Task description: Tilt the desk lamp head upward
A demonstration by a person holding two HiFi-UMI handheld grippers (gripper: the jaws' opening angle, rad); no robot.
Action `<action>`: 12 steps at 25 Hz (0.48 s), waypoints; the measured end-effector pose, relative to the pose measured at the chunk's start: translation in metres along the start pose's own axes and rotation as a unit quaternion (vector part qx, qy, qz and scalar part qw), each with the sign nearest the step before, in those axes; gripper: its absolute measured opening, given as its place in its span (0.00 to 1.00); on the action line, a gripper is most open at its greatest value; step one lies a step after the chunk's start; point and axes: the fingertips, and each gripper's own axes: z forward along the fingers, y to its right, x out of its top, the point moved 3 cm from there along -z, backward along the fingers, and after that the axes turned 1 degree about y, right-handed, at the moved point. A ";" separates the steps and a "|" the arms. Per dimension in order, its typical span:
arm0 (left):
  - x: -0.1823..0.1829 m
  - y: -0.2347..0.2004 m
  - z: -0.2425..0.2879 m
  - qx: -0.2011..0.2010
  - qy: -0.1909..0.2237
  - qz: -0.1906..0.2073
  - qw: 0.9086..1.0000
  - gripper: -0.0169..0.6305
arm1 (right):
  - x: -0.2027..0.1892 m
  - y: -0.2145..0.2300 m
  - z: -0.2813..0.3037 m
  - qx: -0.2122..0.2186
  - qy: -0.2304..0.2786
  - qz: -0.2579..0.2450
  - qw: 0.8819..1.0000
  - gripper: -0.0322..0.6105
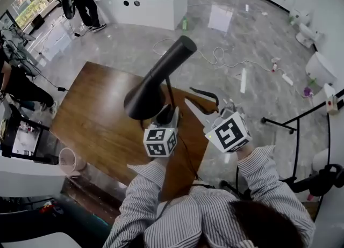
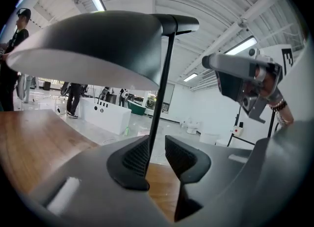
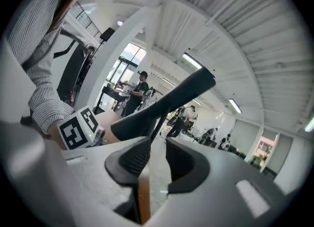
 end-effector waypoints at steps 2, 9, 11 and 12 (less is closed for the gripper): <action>0.001 -0.003 0.004 0.005 0.002 -0.002 1.000 0.19 | 0.015 0.013 -0.002 -0.016 -0.021 -0.063 0.998 0.21; -0.002 -0.003 0.013 0.006 0.002 -0.002 1.000 0.19 | 0.046 0.027 -0.015 -0.068 -0.099 -0.358 0.926 0.31; -0.002 -0.004 0.014 0.008 0.003 -0.005 1.000 0.19 | 0.056 0.028 -0.016 -0.080 -0.103 -0.415 0.900 0.34; -0.002 -0.003 0.014 0.009 0.003 -0.006 1.000 0.19 | 0.061 0.029 -0.016 -0.087 -0.103 -0.440 0.888 0.35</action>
